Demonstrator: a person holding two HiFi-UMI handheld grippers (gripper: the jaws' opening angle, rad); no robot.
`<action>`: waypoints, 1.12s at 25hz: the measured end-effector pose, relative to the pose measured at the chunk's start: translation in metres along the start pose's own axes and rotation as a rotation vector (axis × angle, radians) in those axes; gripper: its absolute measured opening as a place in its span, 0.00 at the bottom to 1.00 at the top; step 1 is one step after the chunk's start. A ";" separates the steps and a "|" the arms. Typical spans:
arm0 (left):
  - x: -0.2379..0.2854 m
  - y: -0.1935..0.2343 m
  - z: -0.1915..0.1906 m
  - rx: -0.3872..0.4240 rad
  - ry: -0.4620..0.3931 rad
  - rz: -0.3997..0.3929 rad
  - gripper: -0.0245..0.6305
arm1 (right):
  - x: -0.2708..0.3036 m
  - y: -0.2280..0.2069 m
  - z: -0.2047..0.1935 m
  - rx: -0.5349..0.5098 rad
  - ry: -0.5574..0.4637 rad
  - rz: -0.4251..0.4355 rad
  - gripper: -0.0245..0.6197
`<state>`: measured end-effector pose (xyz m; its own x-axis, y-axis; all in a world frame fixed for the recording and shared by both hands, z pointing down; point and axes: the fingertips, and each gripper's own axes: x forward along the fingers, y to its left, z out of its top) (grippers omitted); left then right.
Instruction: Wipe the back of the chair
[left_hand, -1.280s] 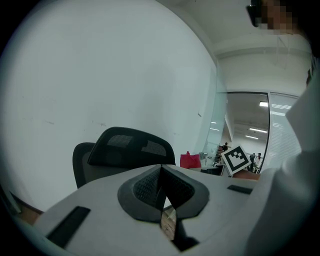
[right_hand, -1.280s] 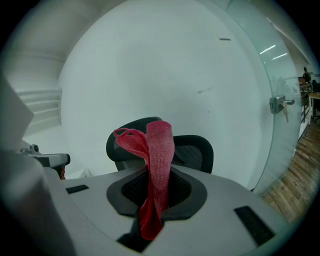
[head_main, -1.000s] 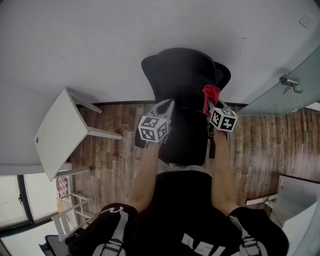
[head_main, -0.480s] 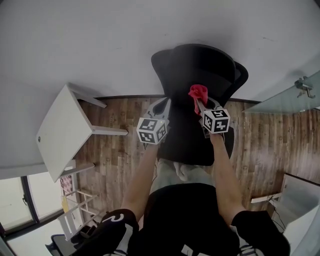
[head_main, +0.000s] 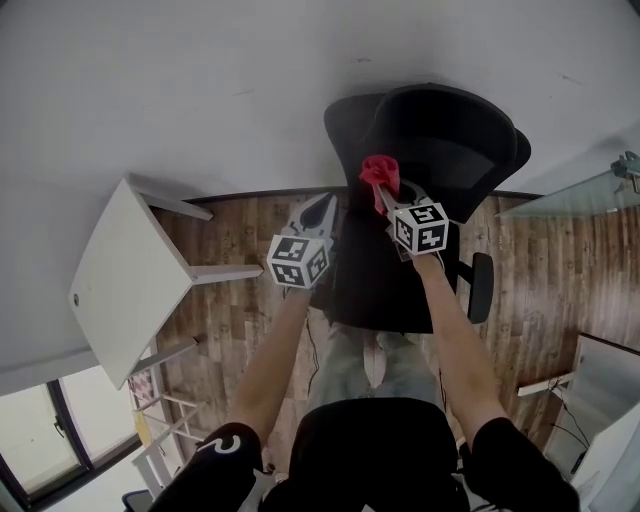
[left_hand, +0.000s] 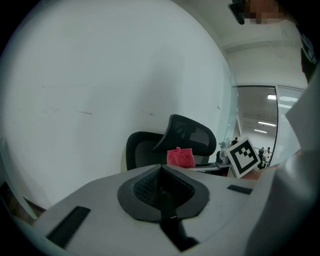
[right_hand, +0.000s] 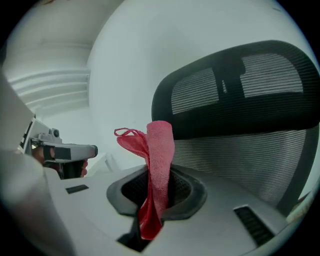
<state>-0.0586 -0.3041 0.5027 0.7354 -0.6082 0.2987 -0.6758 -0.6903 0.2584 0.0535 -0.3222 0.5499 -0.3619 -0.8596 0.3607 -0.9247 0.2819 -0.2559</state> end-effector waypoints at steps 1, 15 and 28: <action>0.000 0.009 -0.002 -0.008 -0.001 -0.002 0.07 | 0.008 0.002 -0.001 -0.004 -0.009 -0.006 0.15; 0.011 0.100 -0.025 -0.038 0.033 -0.072 0.07 | 0.106 0.019 -0.024 -0.058 0.007 -0.074 0.15; 0.018 0.135 -0.027 -0.029 0.050 -0.086 0.07 | 0.142 0.012 -0.032 -0.097 0.032 -0.144 0.15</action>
<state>-0.1381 -0.3971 0.5676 0.7877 -0.5268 0.3194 -0.6122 -0.7270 0.3109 -0.0131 -0.4276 0.6268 -0.2272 -0.8806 0.4158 -0.9737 0.1982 -0.1122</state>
